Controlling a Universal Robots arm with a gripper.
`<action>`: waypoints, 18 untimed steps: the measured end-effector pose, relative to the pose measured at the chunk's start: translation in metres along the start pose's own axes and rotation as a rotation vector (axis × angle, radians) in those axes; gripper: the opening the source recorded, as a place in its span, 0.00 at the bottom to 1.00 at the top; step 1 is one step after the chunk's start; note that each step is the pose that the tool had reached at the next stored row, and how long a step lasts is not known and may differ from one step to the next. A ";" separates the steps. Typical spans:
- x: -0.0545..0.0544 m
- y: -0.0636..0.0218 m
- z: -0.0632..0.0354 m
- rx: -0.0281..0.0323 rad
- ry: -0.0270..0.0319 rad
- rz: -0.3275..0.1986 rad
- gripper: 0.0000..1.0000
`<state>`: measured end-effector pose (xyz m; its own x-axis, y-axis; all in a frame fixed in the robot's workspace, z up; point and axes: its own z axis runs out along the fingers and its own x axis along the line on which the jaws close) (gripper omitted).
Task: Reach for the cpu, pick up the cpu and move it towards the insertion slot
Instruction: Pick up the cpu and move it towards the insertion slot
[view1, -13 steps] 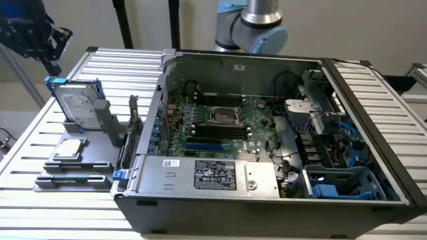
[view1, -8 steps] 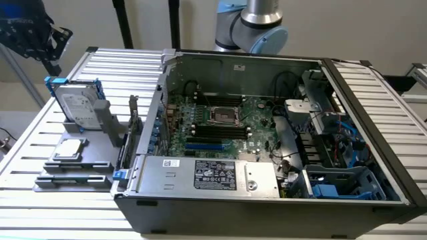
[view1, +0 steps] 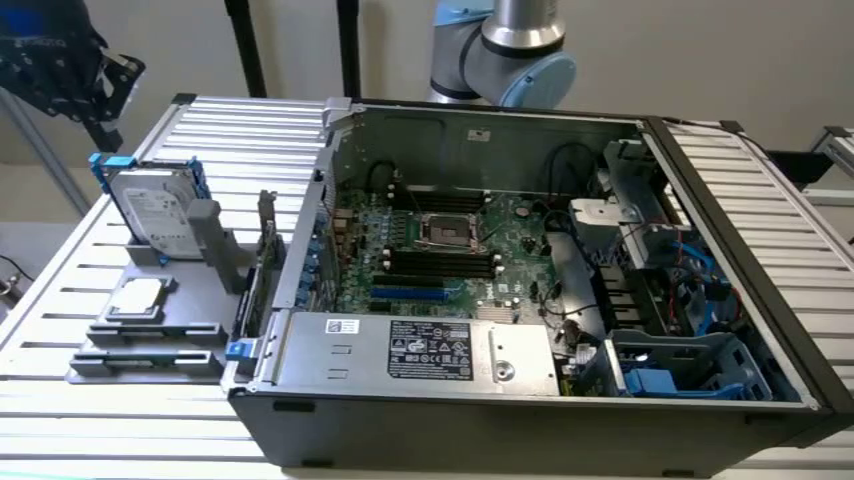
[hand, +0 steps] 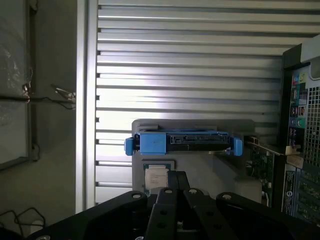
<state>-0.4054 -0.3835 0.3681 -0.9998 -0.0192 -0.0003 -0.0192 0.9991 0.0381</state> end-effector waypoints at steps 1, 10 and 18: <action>0.000 -0.0007 0.0001 -0.0001 -0.0003 0.000 0.11; 0.004 -0.0294 0.0001 -0.0001 -0.0007 0.000 0.11; 0.010 -0.0400 0.0019 0.0021 0.0010 -0.001 0.11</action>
<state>-0.4146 -0.4236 0.3647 -0.9998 -0.0206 0.0006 -0.0206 0.9991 0.0361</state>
